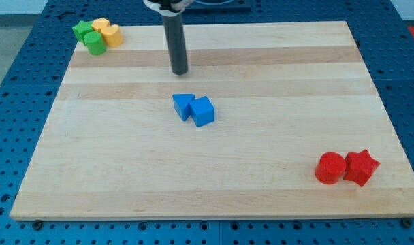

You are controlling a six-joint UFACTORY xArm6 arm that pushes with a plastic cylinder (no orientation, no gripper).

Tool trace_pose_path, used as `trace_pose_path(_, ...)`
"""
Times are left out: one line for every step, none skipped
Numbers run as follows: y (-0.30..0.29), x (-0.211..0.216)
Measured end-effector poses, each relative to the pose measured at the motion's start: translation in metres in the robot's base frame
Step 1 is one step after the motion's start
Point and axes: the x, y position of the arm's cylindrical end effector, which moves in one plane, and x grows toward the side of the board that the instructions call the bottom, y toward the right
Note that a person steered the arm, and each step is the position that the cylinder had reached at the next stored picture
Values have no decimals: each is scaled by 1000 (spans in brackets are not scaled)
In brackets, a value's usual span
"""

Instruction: Separate the blue triangle and blue cube

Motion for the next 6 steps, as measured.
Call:
trace_pose_path(63, 17)
trace_pose_path(84, 36)
trace_pose_path(86, 67)
trace_pose_path(84, 85)
trace_pose_path(63, 89)
trace_pose_path(32, 95)
